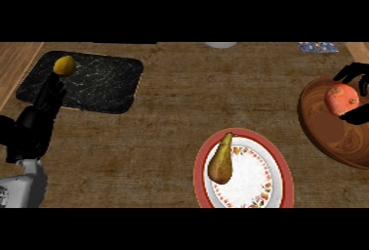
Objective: Pick the squash from the plate and place it in the bowl
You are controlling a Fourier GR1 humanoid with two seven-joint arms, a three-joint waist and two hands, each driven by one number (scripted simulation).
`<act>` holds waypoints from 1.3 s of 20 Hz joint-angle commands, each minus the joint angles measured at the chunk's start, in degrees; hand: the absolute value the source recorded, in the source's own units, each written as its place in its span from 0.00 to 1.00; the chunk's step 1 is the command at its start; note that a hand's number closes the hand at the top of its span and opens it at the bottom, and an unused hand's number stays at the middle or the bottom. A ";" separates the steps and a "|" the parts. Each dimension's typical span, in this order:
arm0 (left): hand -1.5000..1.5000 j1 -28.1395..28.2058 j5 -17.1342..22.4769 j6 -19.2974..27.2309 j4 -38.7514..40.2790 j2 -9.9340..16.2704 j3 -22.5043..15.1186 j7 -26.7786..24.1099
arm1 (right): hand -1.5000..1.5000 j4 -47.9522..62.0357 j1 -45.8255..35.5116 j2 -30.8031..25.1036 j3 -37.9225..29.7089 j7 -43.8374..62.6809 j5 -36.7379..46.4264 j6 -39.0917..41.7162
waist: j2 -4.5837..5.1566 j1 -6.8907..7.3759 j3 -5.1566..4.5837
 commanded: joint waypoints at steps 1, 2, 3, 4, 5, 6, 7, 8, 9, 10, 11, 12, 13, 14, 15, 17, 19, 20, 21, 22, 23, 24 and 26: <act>0.50 0.15 -1.27 0.47 -1.02 -0.29 -0.80 -0.56 | 0.00 13.82 -5.22 -1.01 1.62 -5.08 2.40 2.00 | 0.09 0.40 0.04; 0.50 1.34 -0.29 -0.15 -0.68 -0.59 -0.42 -1.07 | 0.00 16.35 -2.11 -0.84 1.99 -10.58 3.73 -1.46 | 0.16 0.34 0.07; 0.50 -2.64 -0.24 -0.26 4.76 1.21 1.78 -2.60 | 0.00 19.21 -6.21 -1.46 1.45 -12.25 2.48 1.41 | 0.31 0.09 0.05; 0.50 -1.73 -0.88 1.25 -1.01 -1.19 -0.95 2.66 | 0.00 19.42 -7.29 -1.21 1.00 -12.28 1.41 3.61 | -0.10 -0.22 0.04; 0.50 -1.80 0.41 0.07 0.91 0.75 1.61 -0.07 | 0.00 23.08 -7.92 -2.32 -1.17 -16.71 -0.18 3.13 | 0.17 0.27 0.08; 0.50 2.24 0.02 -0.67 0.02 -0.57 0.00 -2.21 | 0.00 22.75 -9.22 -0.79 -2.90 -15.06 -2.82 4.95 | 0.07 0.46 0.06; 0.50 0.00 -1.51 1.36 1.10 -1.83 -0.96 -1.78 | 0.00 24.18 -7.43 -3.40 -5.96 -19.35 -5.84 6.90 | 0.28 -0.07 0.14; 0.50 0.28 -0.60 0.58 1.72 -1.29 -0.20 -1.56 | 0.00 24.28 -8.81 -1.45 -7.74 -17.11 -8.46 8.62 | 0.12 -0.21 0.10; 0.50 0.97 -0.67 0.30 0.95 -0.26 0.45 -2.06 | 0.00 24.65 -8.75 -0.60 -10.81 -17.91 -12.36 10.57 | 0.02 -0.23 0.15; 0.50 0.72 0.33 -0.92 2.96 0.48 1.43 -3.96 | 0.00 26.11 -10.05 -0.93 -13.42 -17.96 -14.87 11.62 | 0.29 -0.26 0.13; 0.50 -0.20 -0.83 0.72 1.42 -0.93 -0.08 -1.22 | 0.00 27.03 -10.47 -0.91 -16.37 -17.17 -17.95 12.93 | -0.01 -0.88 0.19; 0.50 2.39 -0.69 0.19 2.14 -1.30 0.04 -4.36 | 0.00 27.98 -11.88 -0.83 -17.99 -15.16 -20.11 15.33 | -0.16 -0.65 0.05; 0.50 0.43 -0.26 0.04 2.22 0.02 1.09 -2.65 | 0.00 30.35 -10.77 -2.99 -20.46 -17.64 -22.17 17.12 | 0.16 -0.81 0.20; 0.50 -0.32 0.32 -0.61 1.70 0.58 1.23 -1.29 | 0.00 31.83 -11.95 -5.40 -21.76 -15.59 -23.94 21.85 | -0.07 -1.01 0.14; 0.50 1.62 -0.60 -0.19 2.20 -0.08 0.90 -4.68 | 0.00 33.69 -12.42 -5.92 -23.31 -15.48 -24.99 21.33 | 0.12 -0.44 0.11; 0.50 -1.95 0.21 -0.84 3.31 1.64 2.02 -1.31 | 0.00 37.45 -12.49 -9.69 -24.41 -14.99 -25.51 24.22 | 0.22 -0.48 0.13; 0.50 -1.34 -0.89 0.50 3.80 -0.55 0.76 -4.23 | 0.00 41.35 -12.75 -12.92 -24.00 -15.47 -24.40 26.28 | 0.64 0.38 0.19; 0.50 0.04 -0.19 0.49 0.34 -1.32 0.07 -1.40 | 0.00 41.49 -9.17 -15.99 -24.28 -17.76 -24.37 28.69 | 0.46 0.29 0.27; 0.50 0.69 -0.24 -0.23 0.49 -1.33 -0.45 -2.22 | 0.00 41.97 -9.38 -18.20 -24.70 -17.78 -24.79 30.68 | 0.66 0.60 0.34; 0.50 1.61 -0.92 0.50 0.92 -1.50 -0.16 -3.82 | 0.00 42.91 -8.94 -18.89 -24.88 -17.46 -25.01 31.35 | 0.62 0.57 0.31; 0.50 -0.41 -1.93 1.45 1.77 -1.49 -0.51 -2.42 | 0.00 43.16 -7.73 -18.12 -24.59 -18.98 -24.96 32.01 | 0.74 0.29 0.37; 0.50 0.26 -1.98 1.49 1.90 -1.38 -0.19 -3.41 | 0.00 43.28 -6.68 -20.66 -25.06 -18.89 -25.71 35.65 | 0.70 -0.08 0.40; 0.50 -1.26 -0.12 0.12 1.75 -0.59 0.62 -1.62 | 0.00 43.25 -4.32 -20.58 -25.53 -20.99 -26.41 36.39 | 0.86 -0.39 0.60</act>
